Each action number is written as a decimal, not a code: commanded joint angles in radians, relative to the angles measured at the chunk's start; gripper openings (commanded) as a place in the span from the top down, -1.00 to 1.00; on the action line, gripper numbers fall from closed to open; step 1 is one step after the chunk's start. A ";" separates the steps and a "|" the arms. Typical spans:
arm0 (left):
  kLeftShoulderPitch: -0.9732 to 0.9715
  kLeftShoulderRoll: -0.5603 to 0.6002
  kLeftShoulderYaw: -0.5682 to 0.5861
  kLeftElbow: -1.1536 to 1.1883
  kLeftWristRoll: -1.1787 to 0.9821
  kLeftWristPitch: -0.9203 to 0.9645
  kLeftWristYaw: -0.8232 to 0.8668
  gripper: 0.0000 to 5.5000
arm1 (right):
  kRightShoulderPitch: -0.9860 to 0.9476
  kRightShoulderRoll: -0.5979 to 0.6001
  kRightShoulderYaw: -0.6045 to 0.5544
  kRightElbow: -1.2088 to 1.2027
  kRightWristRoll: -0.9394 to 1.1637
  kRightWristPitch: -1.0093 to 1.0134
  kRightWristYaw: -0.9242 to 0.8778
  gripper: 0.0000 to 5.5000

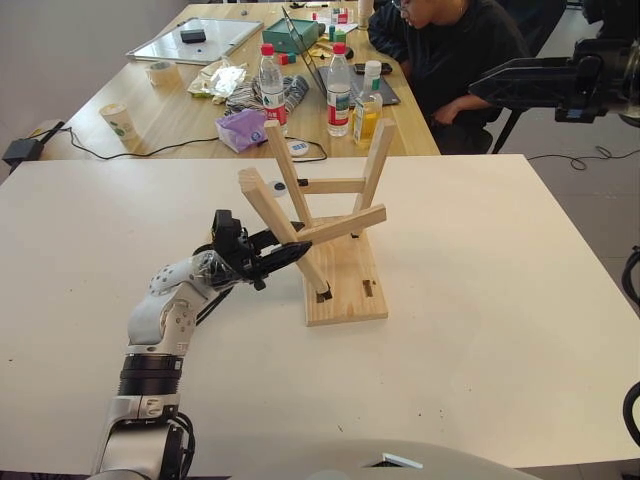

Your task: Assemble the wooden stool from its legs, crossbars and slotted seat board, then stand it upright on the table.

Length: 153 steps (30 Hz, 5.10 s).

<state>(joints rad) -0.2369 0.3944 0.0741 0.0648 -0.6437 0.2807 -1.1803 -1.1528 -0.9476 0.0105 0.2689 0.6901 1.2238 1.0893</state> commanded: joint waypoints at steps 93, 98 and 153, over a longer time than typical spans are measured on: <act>-0.254 0.297 -0.626 0.202 0.455 0.045 -0.227 0.26 | 0.293 0.065 -0.279 -0.293 0.102 0.149 -0.182 -0.36; -0.236 0.297 -0.610 0.197 0.443 0.032 -0.204 0.26 | 0.295 0.080 -0.289 -0.308 0.111 0.158 -0.211 -0.36; -0.024 0.331 -0.116 0.324 0.540 0.328 0.452 0.03 | 0.601 0.112 -0.615 -0.526 0.395 0.186 -0.595 -0.36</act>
<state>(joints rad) -0.2937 0.7107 -0.0053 0.3692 -0.1438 0.5985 -0.7247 -0.5570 -0.8351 -0.5905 -0.2431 1.0666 1.4088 0.5111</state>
